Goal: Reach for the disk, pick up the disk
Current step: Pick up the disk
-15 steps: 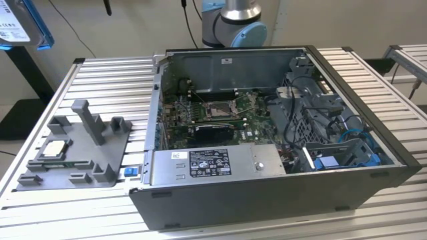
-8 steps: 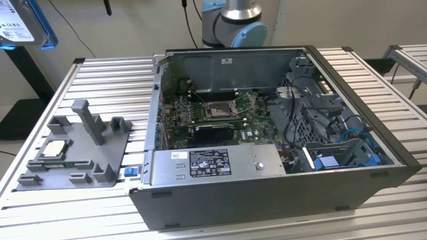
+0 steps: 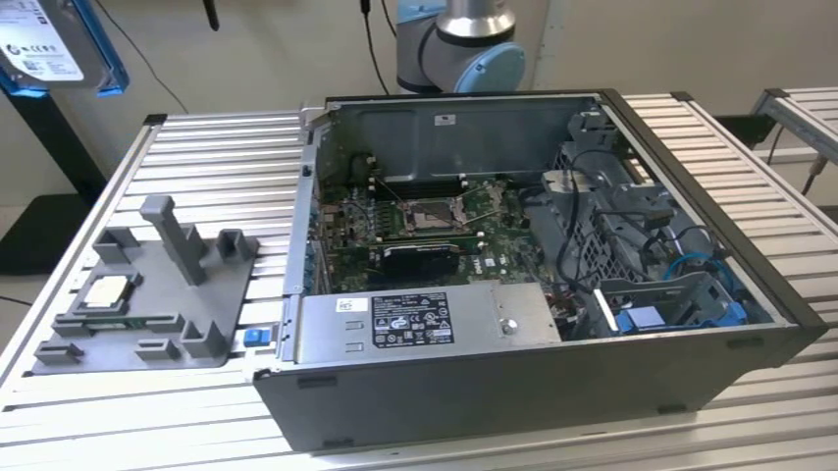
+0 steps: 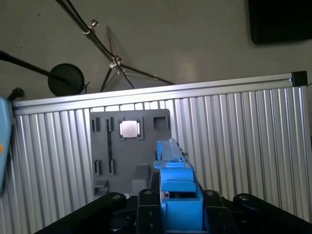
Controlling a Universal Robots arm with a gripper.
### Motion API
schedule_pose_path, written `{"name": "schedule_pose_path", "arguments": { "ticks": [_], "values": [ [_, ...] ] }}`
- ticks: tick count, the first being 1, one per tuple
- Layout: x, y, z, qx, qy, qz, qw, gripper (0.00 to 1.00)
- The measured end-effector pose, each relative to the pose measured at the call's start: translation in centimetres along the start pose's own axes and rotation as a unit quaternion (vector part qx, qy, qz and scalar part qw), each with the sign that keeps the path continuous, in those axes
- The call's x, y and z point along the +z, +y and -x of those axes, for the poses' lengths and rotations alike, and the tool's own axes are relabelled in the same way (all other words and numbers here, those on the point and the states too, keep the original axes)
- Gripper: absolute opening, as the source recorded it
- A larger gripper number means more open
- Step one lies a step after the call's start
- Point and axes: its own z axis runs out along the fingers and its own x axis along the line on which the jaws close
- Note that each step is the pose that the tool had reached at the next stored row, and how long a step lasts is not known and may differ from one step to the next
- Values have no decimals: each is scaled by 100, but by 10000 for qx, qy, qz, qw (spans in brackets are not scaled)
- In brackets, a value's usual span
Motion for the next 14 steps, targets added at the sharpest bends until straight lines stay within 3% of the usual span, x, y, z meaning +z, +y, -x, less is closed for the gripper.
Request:
{"name": "schedule_pose_path", "arguments": {
  "ticks": [14],
  "values": [
    [-10,-340,43,0,-1,0,10000,0]
  ]
}}
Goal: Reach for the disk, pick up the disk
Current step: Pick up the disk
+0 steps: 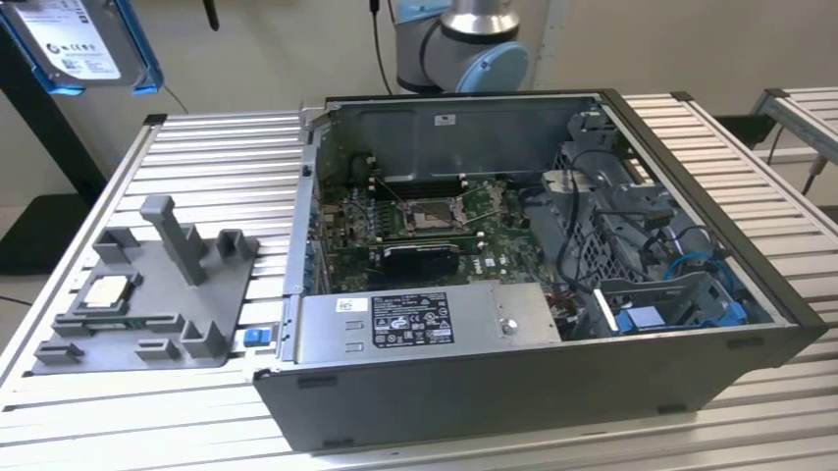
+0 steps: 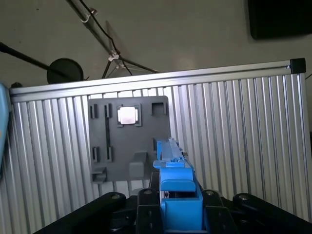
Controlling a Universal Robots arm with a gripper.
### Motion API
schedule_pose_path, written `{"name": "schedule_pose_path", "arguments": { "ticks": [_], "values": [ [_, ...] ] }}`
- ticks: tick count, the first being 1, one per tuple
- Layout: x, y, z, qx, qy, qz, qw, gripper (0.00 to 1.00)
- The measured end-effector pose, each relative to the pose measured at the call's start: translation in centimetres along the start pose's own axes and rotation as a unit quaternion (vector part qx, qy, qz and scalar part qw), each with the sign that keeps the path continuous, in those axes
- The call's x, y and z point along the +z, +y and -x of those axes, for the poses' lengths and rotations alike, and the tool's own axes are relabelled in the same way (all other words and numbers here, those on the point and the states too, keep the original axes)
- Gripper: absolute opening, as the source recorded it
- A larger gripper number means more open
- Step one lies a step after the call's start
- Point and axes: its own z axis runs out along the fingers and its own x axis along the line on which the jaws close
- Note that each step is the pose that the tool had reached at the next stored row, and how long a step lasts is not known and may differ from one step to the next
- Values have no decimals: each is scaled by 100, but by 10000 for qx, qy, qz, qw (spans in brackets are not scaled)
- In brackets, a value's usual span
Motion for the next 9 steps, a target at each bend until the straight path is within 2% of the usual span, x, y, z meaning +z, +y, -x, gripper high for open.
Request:
{"name": "schedule_pose_path", "arguments": {
  "ticks": [9],
  "values": [
    [-7,-230,28,0,-1,0,10000,0]
  ]
}}
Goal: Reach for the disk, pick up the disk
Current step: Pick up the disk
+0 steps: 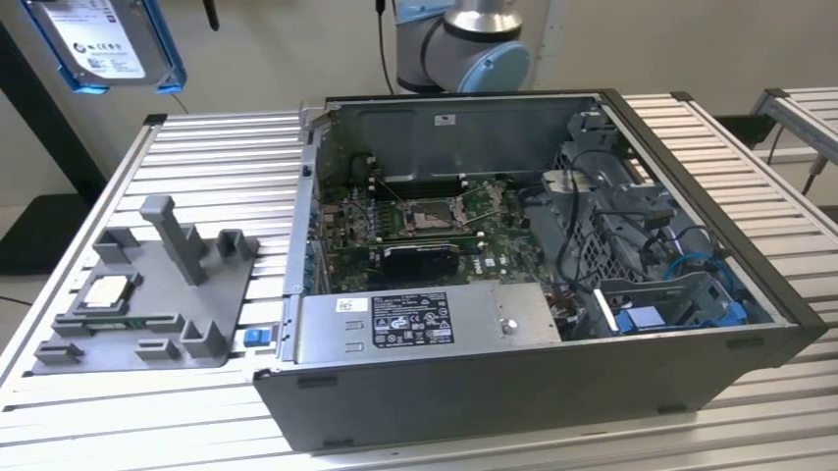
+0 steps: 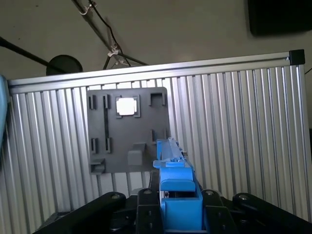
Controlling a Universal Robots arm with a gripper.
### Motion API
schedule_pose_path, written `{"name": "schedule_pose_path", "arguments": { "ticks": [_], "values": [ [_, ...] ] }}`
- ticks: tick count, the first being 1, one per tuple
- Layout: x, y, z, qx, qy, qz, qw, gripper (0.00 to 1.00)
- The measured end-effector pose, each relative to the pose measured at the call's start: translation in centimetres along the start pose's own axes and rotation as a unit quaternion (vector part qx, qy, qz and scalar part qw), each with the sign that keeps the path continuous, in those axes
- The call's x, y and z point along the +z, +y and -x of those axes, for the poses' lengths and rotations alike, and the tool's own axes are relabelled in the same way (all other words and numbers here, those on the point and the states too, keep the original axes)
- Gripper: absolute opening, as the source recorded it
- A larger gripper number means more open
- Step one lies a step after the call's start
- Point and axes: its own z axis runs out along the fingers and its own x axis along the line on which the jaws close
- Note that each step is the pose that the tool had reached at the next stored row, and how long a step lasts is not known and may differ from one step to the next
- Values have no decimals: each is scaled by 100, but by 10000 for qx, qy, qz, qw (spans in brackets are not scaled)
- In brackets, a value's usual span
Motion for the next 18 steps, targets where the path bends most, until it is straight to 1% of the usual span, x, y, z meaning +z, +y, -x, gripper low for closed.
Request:
{"name": "schedule_pose_path", "arguments": {
  "ticks": [16,17,18],
  "values": [
    [-13,-436,55,0,-1,0,10000,0],
    [-14,-487,61,0,-1,1,10000,0],
    [-15,-514,64,0,-1,1,10000,0]
  ]
}}
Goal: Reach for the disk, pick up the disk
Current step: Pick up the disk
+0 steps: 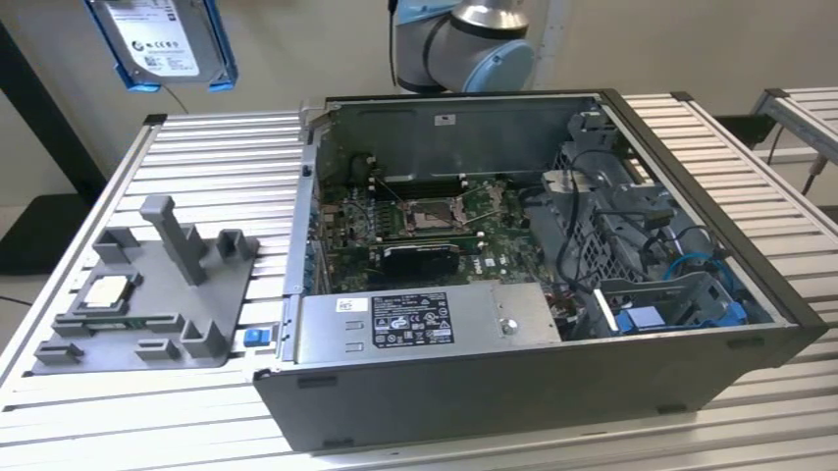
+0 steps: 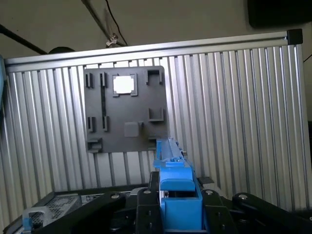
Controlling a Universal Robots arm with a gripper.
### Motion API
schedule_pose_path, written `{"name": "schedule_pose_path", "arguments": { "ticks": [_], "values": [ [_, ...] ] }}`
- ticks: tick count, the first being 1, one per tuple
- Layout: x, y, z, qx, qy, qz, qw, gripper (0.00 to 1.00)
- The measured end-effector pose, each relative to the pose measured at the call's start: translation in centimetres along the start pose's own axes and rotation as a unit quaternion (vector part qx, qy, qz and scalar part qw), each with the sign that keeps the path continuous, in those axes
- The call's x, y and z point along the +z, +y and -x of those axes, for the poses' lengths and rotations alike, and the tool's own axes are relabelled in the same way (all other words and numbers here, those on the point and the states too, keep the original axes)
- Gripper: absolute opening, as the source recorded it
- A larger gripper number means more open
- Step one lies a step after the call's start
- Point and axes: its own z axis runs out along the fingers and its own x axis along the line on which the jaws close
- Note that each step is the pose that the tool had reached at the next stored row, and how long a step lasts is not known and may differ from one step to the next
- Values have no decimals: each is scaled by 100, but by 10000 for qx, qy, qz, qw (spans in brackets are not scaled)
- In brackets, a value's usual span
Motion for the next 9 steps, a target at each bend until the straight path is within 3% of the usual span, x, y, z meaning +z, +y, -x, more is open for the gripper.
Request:
{"name": "schedule_pose_path", "arguments": {
  "ticks": [9],
  "values": [
    [-8,-263,33,0,-1,0,10000,0]
  ]
}}
